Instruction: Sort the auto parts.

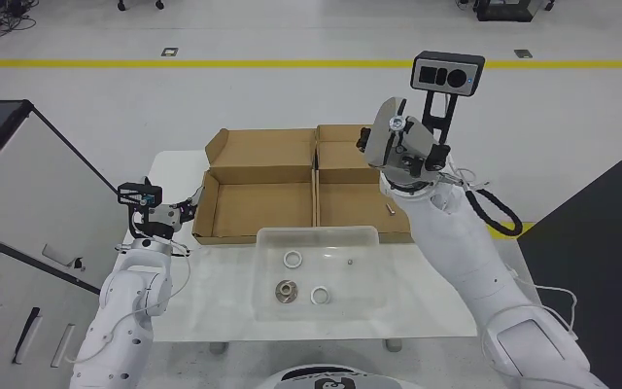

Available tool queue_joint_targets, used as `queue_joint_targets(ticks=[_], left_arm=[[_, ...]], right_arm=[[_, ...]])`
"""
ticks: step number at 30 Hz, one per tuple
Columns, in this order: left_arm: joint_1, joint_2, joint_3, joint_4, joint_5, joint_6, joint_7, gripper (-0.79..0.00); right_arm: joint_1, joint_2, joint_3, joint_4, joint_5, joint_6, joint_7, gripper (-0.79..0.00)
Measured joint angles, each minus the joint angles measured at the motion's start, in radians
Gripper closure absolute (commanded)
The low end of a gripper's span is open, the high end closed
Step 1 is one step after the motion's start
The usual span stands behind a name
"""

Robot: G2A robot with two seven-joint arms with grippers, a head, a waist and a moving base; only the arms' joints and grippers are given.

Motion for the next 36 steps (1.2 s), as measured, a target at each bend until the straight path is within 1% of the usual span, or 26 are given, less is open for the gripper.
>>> queue_joint_targets(ticks=[3,5,7,9,14,17,20,23,26,30,36], left_arm=[[0.000,0.000,0.000,0.000,0.000,0.000,0.000,-0.785],[0.000,0.000,0.000,0.000,0.000,0.000,0.000,-0.785],[0.000,0.000,0.000,0.000,0.000,0.000,0.000,-0.785],[0.000,0.000,0.000,0.000,0.000,0.000,0.000,-0.785],[0.000,0.000,0.000,0.000,0.000,0.000,0.000,-0.785],[0.000,0.000,0.000,0.000,0.000,0.000,0.000,-0.785],[0.000,0.000,0.000,0.000,0.000,0.000,0.000,-0.785],[0.000,0.000,0.000,0.000,0.000,0.000,0.000,-0.785],[0.000,0.000,0.000,0.000,0.000,0.000,0.000,-0.785],[0.000,0.000,0.000,0.000,0.000,0.000,0.000,-0.785],[0.000,0.000,0.000,0.000,0.000,0.000,0.000,-0.785]], right_arm=[[-0.002,0.001,0.003,-0.009,-0.016,0.015,-0.008,0.000],[-0.008,0.004,0.020,-0.019,-0.071,0.055,-0.014,0.000],[-0.013,0.013,0.053,-0.022,-0.139,0.105,0.004,0.000],[-0.018,0.023,0.091,-0.023,-0.202,0.161,0.037,0.000],[-0.023,0.061,0.241,-0.031,-0.354,0.326,0.152,0.000],[-0.001,0.083,0.320,-0.042,-0.462,0.423,0.236,0.000],[0.040,0.099,0.360,-0.051,-0.578,0.506,0.303,0.000],[0.105,0.111,0.353,-0.048,-0.709,0.572,0.363,0.000],[0.181,0.119,0.322,-0.022,-0.836,0.605,0.419,0.000],[0.281,0.128,0.259,0.027,-1.003,0.588,0.486,0.000],[0.385,0.158,0.102,0.104,-1.223,0.549,0.488,0.000]])
